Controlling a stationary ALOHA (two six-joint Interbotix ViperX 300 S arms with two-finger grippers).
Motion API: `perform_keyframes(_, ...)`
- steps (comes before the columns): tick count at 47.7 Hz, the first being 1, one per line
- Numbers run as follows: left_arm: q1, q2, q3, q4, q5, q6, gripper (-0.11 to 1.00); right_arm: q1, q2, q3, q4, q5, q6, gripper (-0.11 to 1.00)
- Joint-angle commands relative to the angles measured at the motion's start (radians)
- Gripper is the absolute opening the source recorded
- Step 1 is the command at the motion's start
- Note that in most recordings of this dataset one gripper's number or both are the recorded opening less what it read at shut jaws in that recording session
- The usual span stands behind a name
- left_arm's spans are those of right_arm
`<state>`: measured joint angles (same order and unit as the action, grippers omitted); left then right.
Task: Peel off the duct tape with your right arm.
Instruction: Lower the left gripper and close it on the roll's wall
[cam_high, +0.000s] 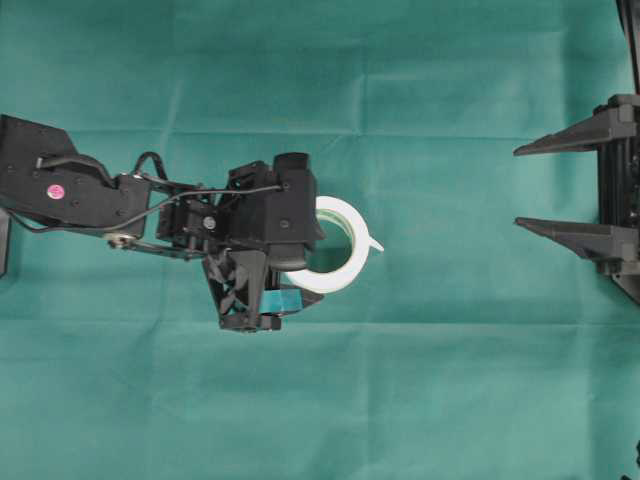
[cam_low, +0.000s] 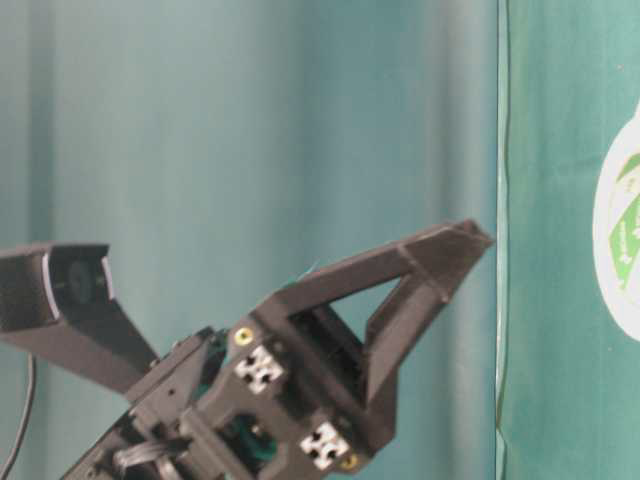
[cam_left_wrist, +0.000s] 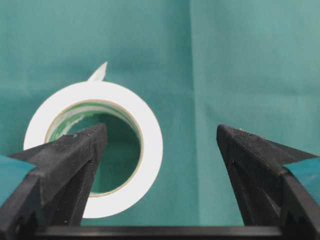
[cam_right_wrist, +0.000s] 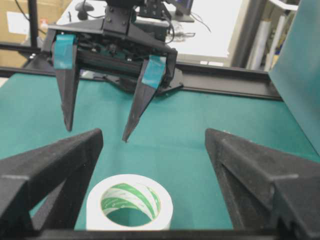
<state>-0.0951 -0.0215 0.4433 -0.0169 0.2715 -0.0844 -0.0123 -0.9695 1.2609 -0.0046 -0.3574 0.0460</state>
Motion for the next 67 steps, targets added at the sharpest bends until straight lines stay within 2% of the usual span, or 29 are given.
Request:
perform_keyframes(1, 0.003, 0.003, -0.035, -0.002, 0.005, 0.003, 0.94, 0.0, 0.002, -0.017, -0.002, -0.009, 0.0, 0.76)
perform_keyframes(33, 0.021, 0.221, -0.044, -0.002, -0.026, 0.003, 0.94, 0.0, 0.002, -0.014, -0.002, -0.009, 0.0, 0.76)
perform_keyframes(67, 0.021, 0.304, -0.037, -0.002, -0.112, 0.003, 0.93, 0.0, 0.002, -0.002, -0.002, -0.009, 0.0, 0.76)
